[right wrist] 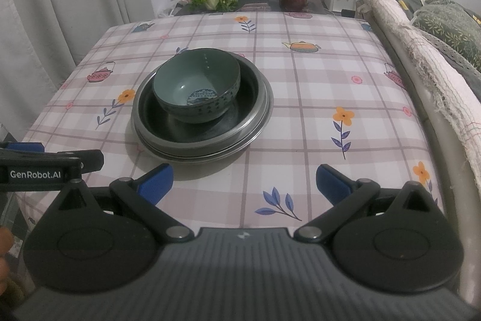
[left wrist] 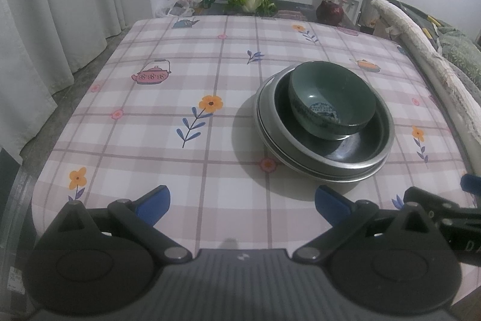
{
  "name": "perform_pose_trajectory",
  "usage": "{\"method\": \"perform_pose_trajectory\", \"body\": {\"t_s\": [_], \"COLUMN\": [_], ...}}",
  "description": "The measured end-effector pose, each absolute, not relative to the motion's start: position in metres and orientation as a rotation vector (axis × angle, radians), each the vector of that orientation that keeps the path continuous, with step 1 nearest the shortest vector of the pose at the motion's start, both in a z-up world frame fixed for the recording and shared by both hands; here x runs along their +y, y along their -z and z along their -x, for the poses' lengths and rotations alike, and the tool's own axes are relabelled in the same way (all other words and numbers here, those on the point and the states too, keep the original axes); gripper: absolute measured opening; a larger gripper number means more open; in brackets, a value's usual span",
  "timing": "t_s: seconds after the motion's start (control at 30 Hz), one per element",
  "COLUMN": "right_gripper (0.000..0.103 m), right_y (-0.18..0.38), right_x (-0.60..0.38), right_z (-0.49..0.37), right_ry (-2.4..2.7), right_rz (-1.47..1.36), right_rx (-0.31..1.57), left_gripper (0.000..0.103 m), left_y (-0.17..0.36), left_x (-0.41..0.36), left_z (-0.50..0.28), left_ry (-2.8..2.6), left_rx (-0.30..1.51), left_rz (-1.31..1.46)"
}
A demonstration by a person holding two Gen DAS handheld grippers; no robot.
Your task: Organize plates and bowls
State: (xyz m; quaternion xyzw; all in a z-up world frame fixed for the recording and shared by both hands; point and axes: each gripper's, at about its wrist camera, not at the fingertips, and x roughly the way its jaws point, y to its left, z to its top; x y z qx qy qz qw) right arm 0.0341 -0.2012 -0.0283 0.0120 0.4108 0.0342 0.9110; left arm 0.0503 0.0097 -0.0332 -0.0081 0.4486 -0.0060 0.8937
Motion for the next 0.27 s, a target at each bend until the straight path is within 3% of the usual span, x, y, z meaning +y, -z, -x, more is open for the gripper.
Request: {"method": "perform_pose_trajectory", "body": {"t_s": [0.27], "right_gripper": [0.102], "right_y": [0.0282], "right_x": [-0.2011], "right_z": [-0.0338], "right_ry": [-0.070], "right_rz": [-0.025], "right_rx": [0.847], "left_gripper": [0.103], "left_y": [0.0333], "left_x": [0.0097], "left_z": [-0.0503], "left_ry": [0.012], "left_rx": [0.931], "left_rz": [0.018]}}
